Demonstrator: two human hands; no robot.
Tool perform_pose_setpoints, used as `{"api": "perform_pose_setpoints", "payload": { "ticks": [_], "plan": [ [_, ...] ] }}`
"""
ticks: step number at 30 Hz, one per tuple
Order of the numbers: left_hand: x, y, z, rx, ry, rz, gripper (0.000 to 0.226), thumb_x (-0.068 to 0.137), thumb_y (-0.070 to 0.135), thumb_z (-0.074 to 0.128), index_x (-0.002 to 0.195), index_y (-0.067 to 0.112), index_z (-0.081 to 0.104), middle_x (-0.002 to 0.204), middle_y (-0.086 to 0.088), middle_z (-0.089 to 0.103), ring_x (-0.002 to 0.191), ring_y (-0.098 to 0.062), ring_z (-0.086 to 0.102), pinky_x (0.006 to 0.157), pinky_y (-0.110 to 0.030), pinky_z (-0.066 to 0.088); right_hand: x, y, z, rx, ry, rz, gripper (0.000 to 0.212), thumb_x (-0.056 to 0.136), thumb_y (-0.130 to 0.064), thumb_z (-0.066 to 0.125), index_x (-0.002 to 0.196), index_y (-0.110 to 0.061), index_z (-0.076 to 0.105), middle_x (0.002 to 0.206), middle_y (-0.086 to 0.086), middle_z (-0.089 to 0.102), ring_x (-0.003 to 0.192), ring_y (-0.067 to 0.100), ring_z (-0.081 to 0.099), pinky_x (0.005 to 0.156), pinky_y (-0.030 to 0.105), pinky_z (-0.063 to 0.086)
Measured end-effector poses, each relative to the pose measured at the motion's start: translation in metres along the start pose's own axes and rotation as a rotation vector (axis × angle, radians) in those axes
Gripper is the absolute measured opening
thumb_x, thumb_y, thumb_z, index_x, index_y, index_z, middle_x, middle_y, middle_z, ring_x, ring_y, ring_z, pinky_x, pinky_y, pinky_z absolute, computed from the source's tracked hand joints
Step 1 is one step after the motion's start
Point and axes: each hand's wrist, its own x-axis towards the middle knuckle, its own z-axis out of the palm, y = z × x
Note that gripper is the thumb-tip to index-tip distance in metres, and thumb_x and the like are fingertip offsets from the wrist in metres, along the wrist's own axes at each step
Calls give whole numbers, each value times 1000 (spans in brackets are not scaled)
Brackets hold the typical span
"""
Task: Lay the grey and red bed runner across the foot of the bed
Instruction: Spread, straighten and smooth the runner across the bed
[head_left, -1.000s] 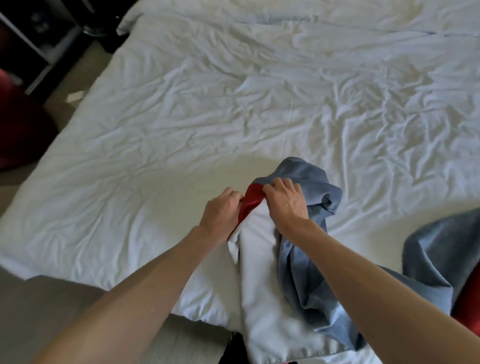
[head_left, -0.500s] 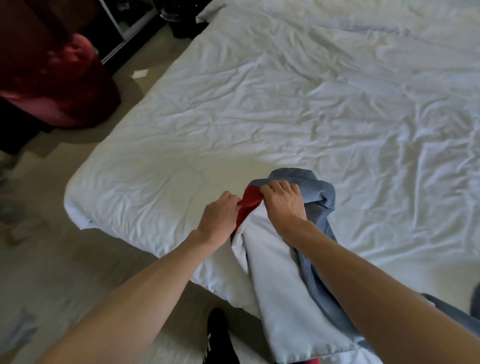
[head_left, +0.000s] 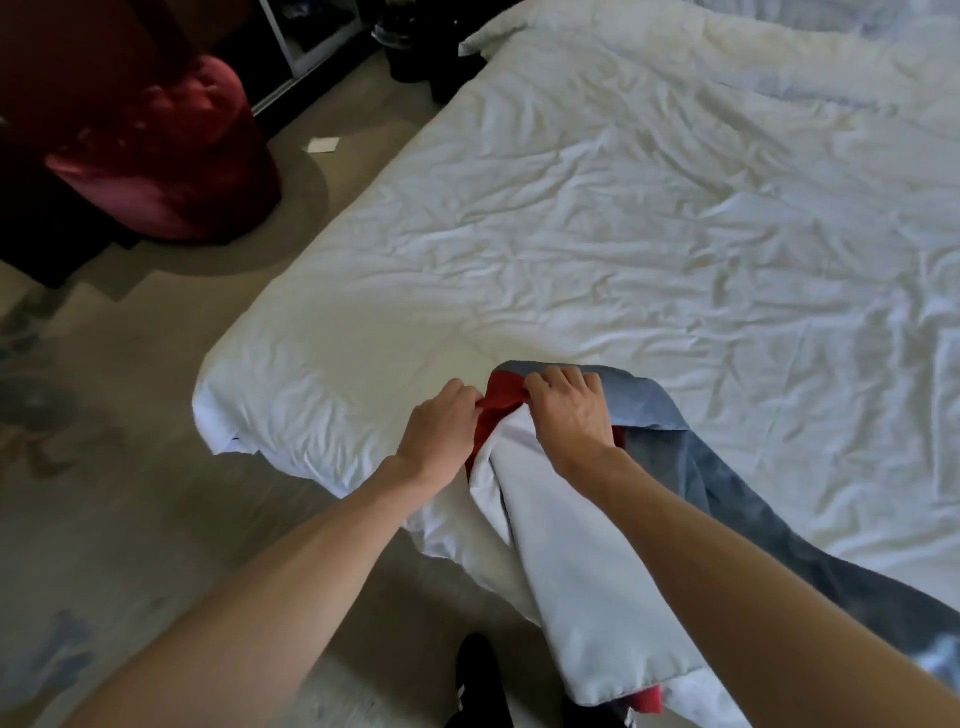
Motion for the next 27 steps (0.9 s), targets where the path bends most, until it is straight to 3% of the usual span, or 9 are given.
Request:
{"api": "perform_pose_setpoints", "payload": {
  "ticks": [6,12,16,22,27],
  "plan": [
    [12,-46,-26,20,12,-45,24,98,19,38,100,9,59,96,-5,55,74,-28,59,70,-41,48,35,-40,1,17,25,-53,35,80,-5,63,112,-16,55,103,2,59,98,24,50,89,32,32],
    [52,-82,-45,25,46,-79,23,96,16,39,97,7,60,95,-6,55,73,-28,59,68,-40,48,80,-65,13,72,10,-50,19,80,-5,63,96,-12,56,90,4,59,86,26,50,80,33,32],
    [87,-102,-51,47,19,-80,19,95,15,39,96,8,56,97,-6,55,73,-30,58,67,-41,47,114,-72,24,95,-14,-53,18,82,-17,66,94,-14,53,89,1,61,84,24,52,79,32,32],
    [134,-127,-51,79,-20,-74,17,94,16,40,98,9,55,91,-6,63,75,-32,60,64,-36,41,159,-72,35,135,-34,-45,22,88,-27,58,104,-14,52,95,2,62,89,24,53,82,33,31],
    [161,-157,-59,99,-78,-21,11,92,16,44,93,11,53,87,-4,61,71,-30,59,62,-35,40,189,-87,40,140,-80,-25,35,91,-26,53,124,-16,48,99,-1,62,92,21,54,87,32,32]
  ]
}}
